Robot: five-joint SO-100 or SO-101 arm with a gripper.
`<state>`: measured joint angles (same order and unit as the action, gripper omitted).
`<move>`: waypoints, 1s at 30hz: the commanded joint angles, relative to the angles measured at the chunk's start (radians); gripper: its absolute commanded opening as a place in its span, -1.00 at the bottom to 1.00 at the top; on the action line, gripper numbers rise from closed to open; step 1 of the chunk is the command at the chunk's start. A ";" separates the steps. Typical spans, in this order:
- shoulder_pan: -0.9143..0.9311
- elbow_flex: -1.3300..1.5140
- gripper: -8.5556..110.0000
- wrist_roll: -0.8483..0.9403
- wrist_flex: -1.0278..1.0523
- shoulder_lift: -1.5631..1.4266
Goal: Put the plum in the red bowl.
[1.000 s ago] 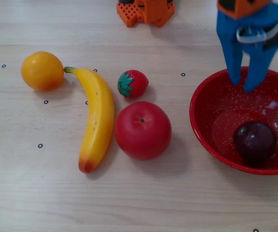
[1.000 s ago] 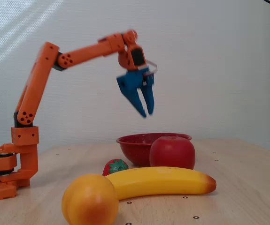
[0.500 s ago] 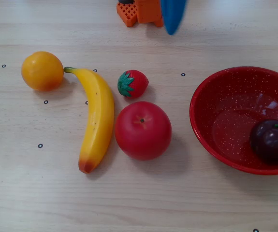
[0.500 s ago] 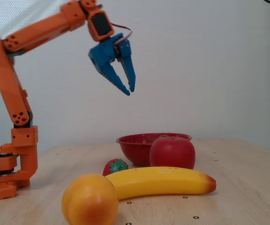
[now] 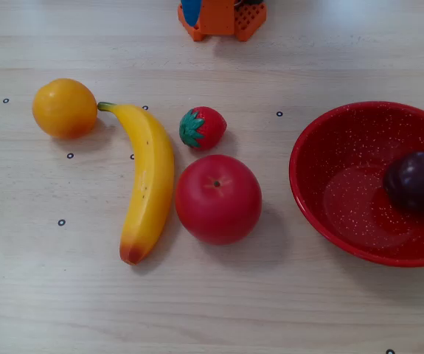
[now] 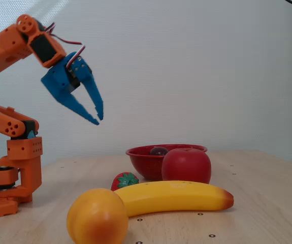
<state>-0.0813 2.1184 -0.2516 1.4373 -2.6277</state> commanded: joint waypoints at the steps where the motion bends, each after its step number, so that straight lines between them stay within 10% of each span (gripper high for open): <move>1: -0.012 0.029 -0.85 -0.015 -0.032 -0.107; 30: 0.104 0.928 -0.85 0.212 -0.514 -0.580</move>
<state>0.0061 3.0388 -0.0844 0.9618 -3.1999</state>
